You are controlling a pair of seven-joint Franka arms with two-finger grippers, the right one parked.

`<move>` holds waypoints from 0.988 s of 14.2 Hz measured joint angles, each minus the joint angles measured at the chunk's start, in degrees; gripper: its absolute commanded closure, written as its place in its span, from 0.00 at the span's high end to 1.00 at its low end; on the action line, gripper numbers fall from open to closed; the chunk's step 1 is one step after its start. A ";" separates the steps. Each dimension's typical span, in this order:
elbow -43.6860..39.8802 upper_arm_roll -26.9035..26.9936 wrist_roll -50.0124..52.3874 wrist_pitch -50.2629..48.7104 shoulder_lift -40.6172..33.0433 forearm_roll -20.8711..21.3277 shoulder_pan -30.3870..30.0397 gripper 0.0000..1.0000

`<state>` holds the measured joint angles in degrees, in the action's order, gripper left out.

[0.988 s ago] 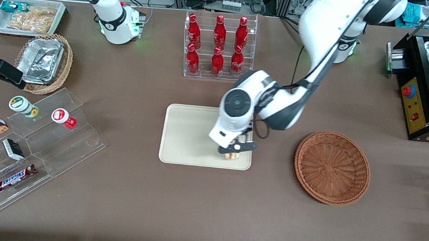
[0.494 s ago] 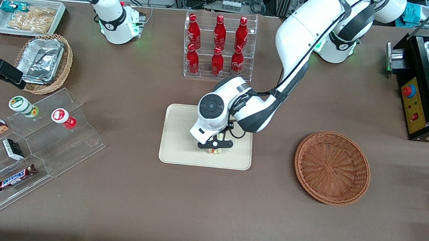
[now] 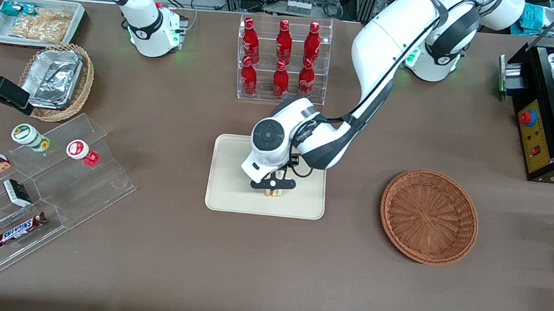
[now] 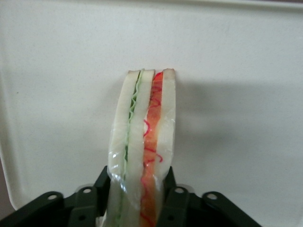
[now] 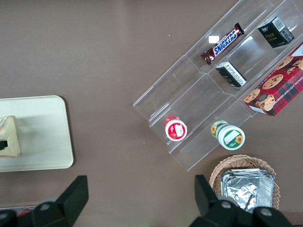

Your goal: Place sandwich from basket to tray

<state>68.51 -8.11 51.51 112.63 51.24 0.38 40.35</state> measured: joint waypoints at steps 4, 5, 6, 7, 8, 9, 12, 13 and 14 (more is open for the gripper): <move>-0.65 0.96 -0.03 -3.67 -5.71 0.19 -2.28 0.99; 0.62 1.05 -0.94 -5.48 -8.84 0.29 -4.27 0.99; 2.63 1.09 -3.49 -7.37 -12.44 0.29 -6.68 0.99; 5.17 1.14 -6.85 -9.28 -16.29 0.29 -9.28 0.99; 8.07 1.17 -10.17 -11.10 -20.25 0.28 -11.97 0.99; 11.05 1.18 -13.03 -12.83 -24.06 0.25 -14.54 0.99; 19.43 1.29 -21.25 -17.10 -34.50 0.24 -21.31 1.00; 21.78 1.32 -24.42 -17.99 -37.60 0.24 -23.77 1.00; 23.63 1.36 -27.28 -19.10 -40.48 0.23 -26.38 1.00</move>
<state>92.14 -6.75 24.23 93.52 10.76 0.61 13.97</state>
